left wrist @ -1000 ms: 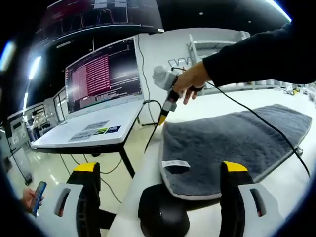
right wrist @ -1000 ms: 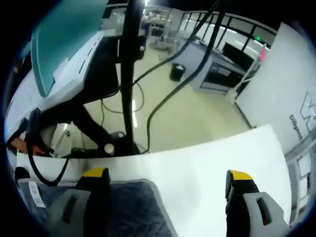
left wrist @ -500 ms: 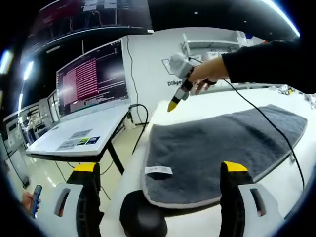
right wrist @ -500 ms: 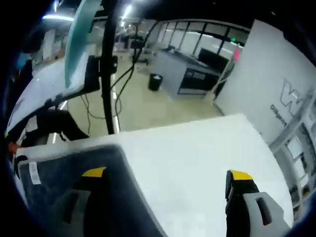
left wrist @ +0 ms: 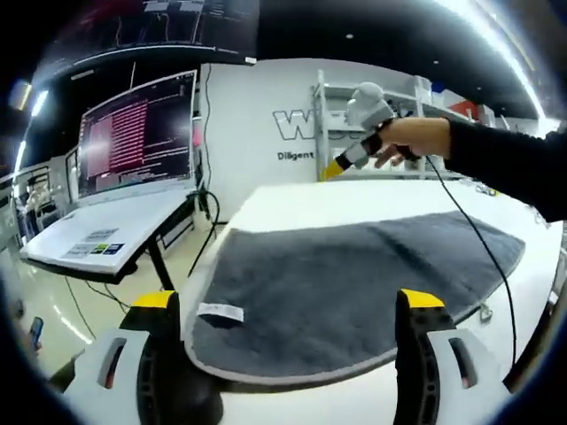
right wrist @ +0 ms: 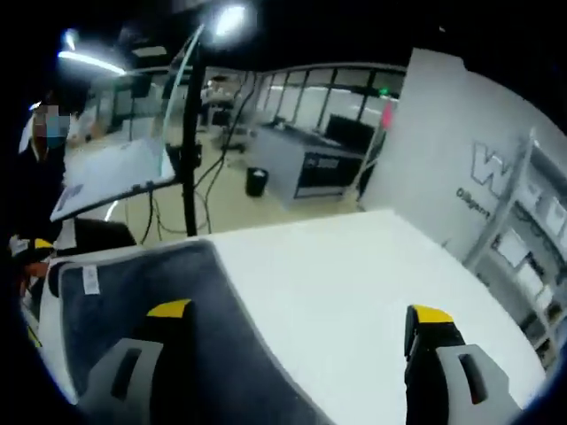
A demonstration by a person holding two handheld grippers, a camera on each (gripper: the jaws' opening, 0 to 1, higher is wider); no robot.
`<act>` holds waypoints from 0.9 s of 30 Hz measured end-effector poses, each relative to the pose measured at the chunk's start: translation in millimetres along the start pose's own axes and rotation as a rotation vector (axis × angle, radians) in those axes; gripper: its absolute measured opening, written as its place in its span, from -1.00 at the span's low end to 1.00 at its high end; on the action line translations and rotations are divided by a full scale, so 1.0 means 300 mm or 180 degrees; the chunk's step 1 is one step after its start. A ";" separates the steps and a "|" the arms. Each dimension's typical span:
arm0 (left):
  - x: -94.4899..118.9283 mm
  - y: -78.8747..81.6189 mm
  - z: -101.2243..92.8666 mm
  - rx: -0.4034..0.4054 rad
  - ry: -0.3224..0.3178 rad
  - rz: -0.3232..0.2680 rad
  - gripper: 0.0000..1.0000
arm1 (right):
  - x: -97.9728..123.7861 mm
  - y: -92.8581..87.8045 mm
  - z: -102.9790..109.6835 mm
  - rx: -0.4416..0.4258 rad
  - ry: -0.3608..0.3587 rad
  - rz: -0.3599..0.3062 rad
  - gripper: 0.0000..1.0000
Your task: Open the folded towel by lifting each exposed corner and separating the folded layers until the towel lies flat within the target outline without major curled edges
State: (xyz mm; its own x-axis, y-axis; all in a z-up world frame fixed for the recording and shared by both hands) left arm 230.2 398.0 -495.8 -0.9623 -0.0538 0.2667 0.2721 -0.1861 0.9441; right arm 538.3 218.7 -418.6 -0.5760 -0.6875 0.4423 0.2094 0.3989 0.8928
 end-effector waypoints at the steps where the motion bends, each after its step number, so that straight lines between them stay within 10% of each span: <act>1: 0.003 0.018 -0.009 0.0002 -0.0017 -0.0030 1.00 | 0.035 -0.022 -0.007 -0.0065 0.0026 -0.0036 1.00; 7: -0.033 0.111 -0.059 0.0009 -0.0120 -0.0450 0.99 | 0.177 -0.113 -0.094 -0.0212 -0.0168 -0.0263 1.00; 27: -0.138 0.253 -0.298 -0.0228 -0.0485 -0.0408 0.99 | 0.643 -0.377 -0.357 -0.0570 -0.0710 -0.0678 1.00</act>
State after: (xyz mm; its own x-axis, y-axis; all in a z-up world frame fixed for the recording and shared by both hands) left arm 290.7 298.4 -452.4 -0.9766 0.1229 0.1766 0.1415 -0.2514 0.9575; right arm 488.1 -23.9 -425.0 -0.7759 -0.5864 0.2325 0.1898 0.1345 0.9726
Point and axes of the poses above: the point that each gripper's makers call its tool centre point, and the gripper's own axes: x roughly backward along the fingers, z roughly to its left, y roughly out of its top, the point moved 10 cm from there along x, roughly backward along the fingers, and after that the axes turned 8 degrees about -x, right-handed, at the moved point
